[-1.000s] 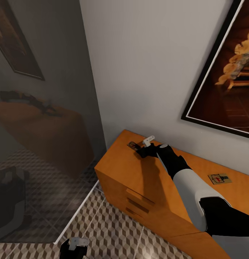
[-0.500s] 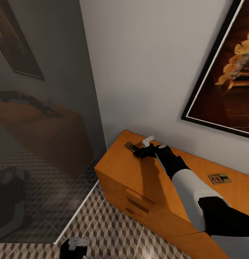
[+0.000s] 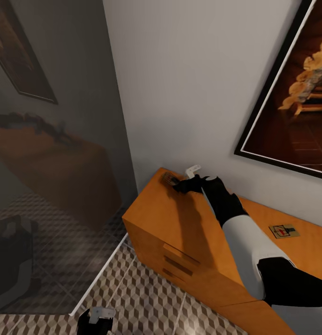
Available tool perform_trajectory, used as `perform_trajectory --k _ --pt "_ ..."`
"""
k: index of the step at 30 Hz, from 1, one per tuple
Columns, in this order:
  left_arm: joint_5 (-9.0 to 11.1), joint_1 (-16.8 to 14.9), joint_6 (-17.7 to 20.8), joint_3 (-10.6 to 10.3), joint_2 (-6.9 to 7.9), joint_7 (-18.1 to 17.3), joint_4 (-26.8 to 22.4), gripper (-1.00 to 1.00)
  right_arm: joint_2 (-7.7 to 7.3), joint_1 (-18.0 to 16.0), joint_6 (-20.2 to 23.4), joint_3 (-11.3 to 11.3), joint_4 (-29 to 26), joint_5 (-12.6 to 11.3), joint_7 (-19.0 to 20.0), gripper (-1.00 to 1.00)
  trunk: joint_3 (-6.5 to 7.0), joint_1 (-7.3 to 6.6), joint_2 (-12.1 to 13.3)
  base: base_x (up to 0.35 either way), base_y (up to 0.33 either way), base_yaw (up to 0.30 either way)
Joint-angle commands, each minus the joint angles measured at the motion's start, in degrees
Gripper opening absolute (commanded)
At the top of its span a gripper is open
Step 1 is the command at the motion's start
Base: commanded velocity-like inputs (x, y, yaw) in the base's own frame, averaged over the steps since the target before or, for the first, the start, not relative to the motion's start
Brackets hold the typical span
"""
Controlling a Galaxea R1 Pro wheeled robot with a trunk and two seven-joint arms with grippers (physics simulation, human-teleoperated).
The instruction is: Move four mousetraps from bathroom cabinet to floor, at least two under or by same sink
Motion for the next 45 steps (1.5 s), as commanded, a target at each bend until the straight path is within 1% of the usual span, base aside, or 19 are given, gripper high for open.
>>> perform_trajectory --k 1,3,5,8,27,45 --pt "0.4 -0.1 -0.4 -0.5 -0.04 0.1 0.3 1.00 0.13 0.0 1.6 0.0 -1.5 0.4 0.3 -1.00 -0.10 0.03 -0.1 0.000 0.000 0.000" --pt "0.4 -0.1 -0.4 -0.5 -0.03 0.1 0.3 1.00 0.65 0.0 4.1 0.0 -4.0 0.4 0.3 -1.00 -0.10 0.03 -0.1 0.000 0.000 0.000" --pt "0.4 -0.1 -0.4 -0.5 -0.04 0.1 0.3 1.00 0.98 0.0 5.1 0.0 -5.0 0.3 0.3 -1.00 -0.10 0.03 -0.1 -0.007 0.003 0.000" --pt "0.4 -0.1 -0.4 -0.5 -0.03 0.1 0.3 1.00 1.05 0.0 5.5 0.0 -5.3 0.3 0.3 -1.00 -0.10 0.03 -0.1 -0.156 0.071 0.000" --pt "0.4 -0.1 -0.4 -0.5 -0.04 0.1 0.3 1.00 0.89 0.0 5.5 0.0 -4.7 0.3 0.3 -1.00 -0.10 0.03 -0.1 -0.283 0.132 0.000" --pt "0.4 -0.1 -0.4 -0.5 -0.03 0.1 0.3 1.00 0.87 0.0 5.2 0.0 -2.3 0.3 0.3 -1.00 -0.10 0.03 -0.1 -0.261 0.194 0.000"
